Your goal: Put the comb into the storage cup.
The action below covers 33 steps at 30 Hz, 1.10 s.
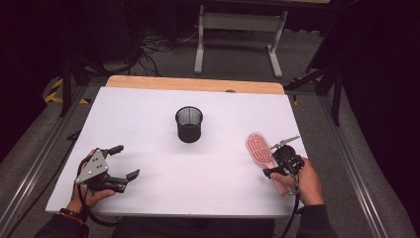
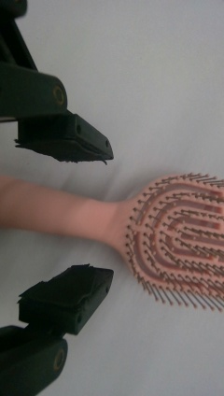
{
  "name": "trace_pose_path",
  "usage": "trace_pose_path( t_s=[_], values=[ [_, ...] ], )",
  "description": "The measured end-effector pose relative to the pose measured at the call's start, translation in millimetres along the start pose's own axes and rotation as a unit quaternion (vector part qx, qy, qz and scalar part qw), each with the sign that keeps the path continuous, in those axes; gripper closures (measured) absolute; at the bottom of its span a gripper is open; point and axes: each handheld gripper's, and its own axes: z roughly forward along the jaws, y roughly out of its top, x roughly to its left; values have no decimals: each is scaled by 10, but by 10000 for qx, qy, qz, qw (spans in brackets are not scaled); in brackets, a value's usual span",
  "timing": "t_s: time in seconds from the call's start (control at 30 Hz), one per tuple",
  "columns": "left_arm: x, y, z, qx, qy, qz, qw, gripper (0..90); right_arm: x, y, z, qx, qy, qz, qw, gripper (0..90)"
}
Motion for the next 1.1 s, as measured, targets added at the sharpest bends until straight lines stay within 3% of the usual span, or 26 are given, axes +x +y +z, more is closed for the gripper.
trace_pose_path(
  t_s=[0.13, 0.23, 0.5, 0.63, 0.87, 0.97, 1.1],
  values=[
    [-6, 0, 9, 20, -1, 14, 10000, 62, 22, 52, 81, 146, -142, -114, 9997, 446],
    [-3, -4, 7, 16, 4, -9, 10000, 63, -19, 42, 135, 198, -60, -46, 9998, 472],
    [-1, -13, 39, 116, -59, -23, 9999, 66, -102, 58, 162, -15, 23, 129, 9999, 559],
    [-5, -14, 37, 102, -67, -18, 9999, 67, -120, 34, 155, -130, 13, 167, 9998, 683],
    [1, -14, 36, 100, -49, -7, 9999, 68, -129, 0, 155, -257, 51, 88, 9996, 695],
    [0, -10, 25, 48, -21, -3, 10000, 67, -136, -34, 150, -410, 103, -6, 9991, 697],
    [8, -9, 12, 7, 2, -20, 10000, 68, -163, -82, 110, -720, 102, 92, 9973, 698]
  ],
)
